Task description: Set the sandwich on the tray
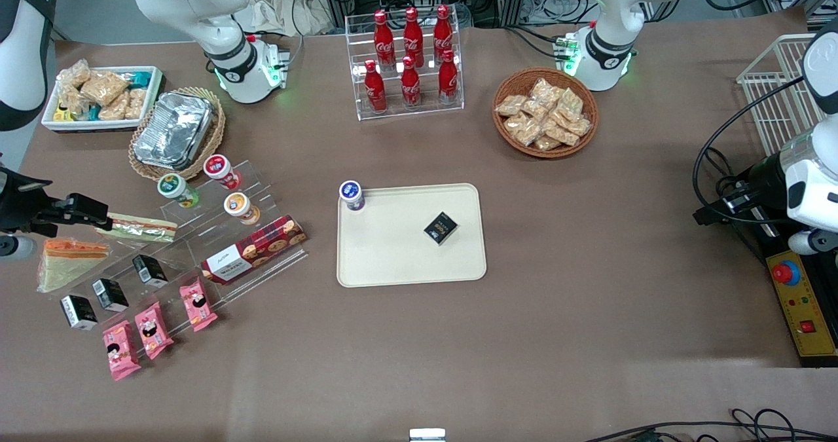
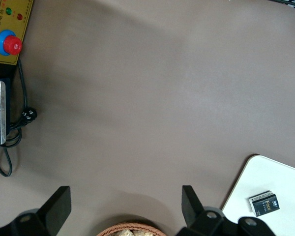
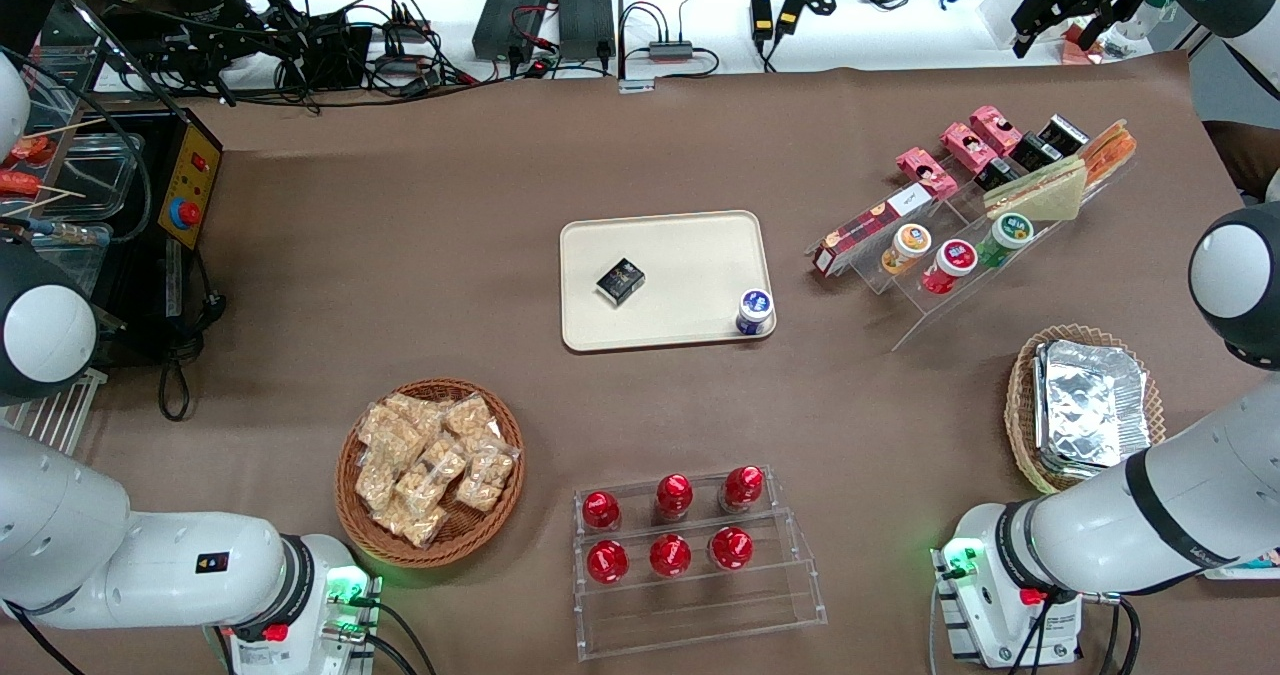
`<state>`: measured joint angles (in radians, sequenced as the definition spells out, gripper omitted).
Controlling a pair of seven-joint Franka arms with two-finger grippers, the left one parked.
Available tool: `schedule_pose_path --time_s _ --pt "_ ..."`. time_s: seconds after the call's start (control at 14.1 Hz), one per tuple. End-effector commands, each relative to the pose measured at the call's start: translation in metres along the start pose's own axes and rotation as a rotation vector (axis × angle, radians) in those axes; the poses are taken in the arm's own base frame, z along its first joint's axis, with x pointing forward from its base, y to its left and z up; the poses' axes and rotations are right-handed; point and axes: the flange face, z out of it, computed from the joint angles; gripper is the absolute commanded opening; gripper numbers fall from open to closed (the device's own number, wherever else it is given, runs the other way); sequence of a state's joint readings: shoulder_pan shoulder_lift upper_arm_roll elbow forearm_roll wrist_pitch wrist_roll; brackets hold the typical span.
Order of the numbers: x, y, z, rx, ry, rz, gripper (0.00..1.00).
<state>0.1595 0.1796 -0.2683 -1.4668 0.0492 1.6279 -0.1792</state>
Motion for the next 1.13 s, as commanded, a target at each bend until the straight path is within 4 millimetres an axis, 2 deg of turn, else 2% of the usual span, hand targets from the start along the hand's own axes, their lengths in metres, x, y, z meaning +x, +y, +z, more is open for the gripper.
schedule_pose_path --time_s 0.0,0.35,0.5,0.71,0.85,0.99,1.06 --pt "0.0 0.004 -0.002 0.013 -0.003 0.0 1.0" --pt "0.0 0.005 0.0 0.015 -0.006 0.002 1.0" --pt "-0.002 0.013 0.0 0.015 -0.007 0.017 1.0" --pt "-0.001 0.006 -0.001 0.016 -0.008 0.012 1.0" --pt "-0.004 0.016 -0.003 0.014 -0.005 0.023 1.0" --pt "-0.008 0.037 -0.004 0.016 -0.002 0.055 1.0" --pt "-0.009 0.041 -0.005 0.021 0.0 0.063 1.0"
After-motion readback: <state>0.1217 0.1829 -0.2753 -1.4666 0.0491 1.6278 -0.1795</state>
